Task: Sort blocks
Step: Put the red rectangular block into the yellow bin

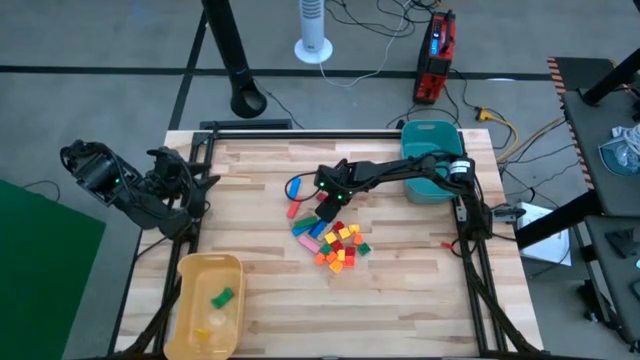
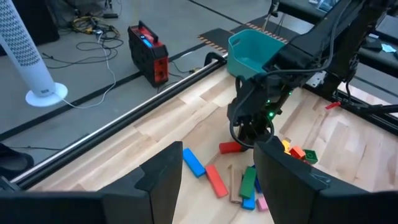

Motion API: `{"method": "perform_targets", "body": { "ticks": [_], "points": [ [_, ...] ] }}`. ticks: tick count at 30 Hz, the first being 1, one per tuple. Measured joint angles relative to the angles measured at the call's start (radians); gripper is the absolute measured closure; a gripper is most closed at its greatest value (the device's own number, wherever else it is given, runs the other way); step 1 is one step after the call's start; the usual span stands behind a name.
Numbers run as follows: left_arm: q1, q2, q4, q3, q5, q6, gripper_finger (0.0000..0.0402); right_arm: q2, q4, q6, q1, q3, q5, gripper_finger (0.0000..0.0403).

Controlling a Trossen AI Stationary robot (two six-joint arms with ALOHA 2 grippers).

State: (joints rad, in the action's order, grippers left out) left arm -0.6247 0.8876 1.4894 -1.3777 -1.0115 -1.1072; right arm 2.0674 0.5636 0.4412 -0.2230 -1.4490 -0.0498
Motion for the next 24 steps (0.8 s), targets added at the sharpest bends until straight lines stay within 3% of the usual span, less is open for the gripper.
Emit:
{"method": "perform_targets", "body": {
  "ticks": [7, 13, 18, 21, 24],
  "points": [
    [0.000, 0.018, -0.001, 0.000, -0.001, 0.026, 0.0217, -0.114, 0.010, -0.007, -0.021, 0.010, -0.059, 0.0315],
    [0.004, 0.038, -0.114, 0.000, -0.001, 0.192, 0.0217, -0.309, 0.022, 0.060, -0.080, 0.003, -0.340, 0.0315],
    [0.033, 0.056, -0.348, 0.000, 0.006, 0.511, 0.0217, -0.418, -0.013, 0.038, -0.078, 0.001, -0.623, 0.0315],
    [0.095, 0.068, -0.500, 0.000, 0.100, 0.709, 0.0219, -0.447, -0.096, 0.083, -0.057, -0.002, -0.736, 0.0315],
    [0.198, 0.090, -0.625, 0.000, 0.277, 0.868, 0.0224, -0.449, -0.210, 0.152, -0.031, 0.002, -0.837, 0.0315]
  ]
}}
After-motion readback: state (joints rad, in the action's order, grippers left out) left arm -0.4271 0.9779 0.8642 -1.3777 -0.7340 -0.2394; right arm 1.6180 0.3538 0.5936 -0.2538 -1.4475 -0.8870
